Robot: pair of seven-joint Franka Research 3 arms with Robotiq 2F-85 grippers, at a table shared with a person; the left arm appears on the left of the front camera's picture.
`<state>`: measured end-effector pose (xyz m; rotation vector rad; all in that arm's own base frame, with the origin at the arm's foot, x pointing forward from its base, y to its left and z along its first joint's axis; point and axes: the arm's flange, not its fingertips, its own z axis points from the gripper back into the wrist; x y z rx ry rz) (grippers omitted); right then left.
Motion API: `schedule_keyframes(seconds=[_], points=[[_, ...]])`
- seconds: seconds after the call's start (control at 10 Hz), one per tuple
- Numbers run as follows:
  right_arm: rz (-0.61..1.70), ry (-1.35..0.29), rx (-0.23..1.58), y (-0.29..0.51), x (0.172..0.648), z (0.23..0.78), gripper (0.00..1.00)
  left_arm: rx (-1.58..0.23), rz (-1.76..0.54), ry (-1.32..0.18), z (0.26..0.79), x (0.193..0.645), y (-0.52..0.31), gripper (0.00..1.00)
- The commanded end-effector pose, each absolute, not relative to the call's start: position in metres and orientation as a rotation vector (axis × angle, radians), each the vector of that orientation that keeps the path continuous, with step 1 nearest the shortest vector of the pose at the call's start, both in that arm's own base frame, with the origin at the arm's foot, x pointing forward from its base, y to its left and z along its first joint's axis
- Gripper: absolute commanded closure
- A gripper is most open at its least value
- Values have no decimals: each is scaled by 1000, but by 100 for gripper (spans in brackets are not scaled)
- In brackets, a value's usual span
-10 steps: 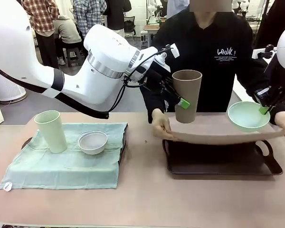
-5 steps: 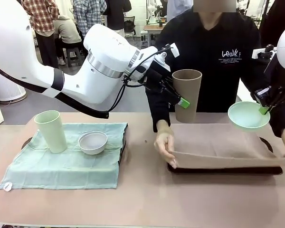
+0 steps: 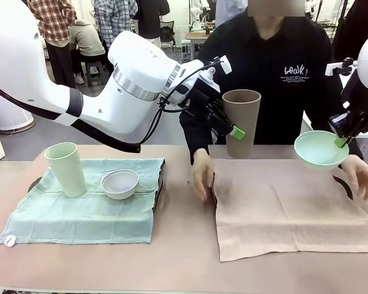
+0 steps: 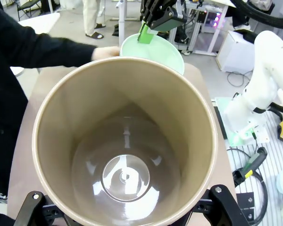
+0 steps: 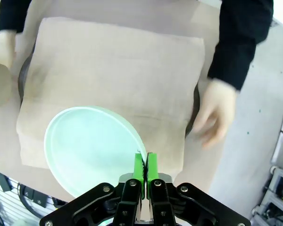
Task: Set up a tray with a mat and arrange the tableware.
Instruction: Place the Picnic Bowl and Reusable plastic cup back onto the Handle tray in front of the human's position.
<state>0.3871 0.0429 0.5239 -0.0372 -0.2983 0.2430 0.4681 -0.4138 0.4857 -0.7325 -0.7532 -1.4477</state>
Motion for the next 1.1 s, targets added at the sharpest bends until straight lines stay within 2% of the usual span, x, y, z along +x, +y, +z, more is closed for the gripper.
schedule_keyframes(seconds=[0.0,1.0], points=[[244,-298,-37,44,389,522,99,-736,-1455,-773,489,468,-413,78],[244,-298,-37,44,389,522,99,-736,-1455,-773,489,468,-413,78]])
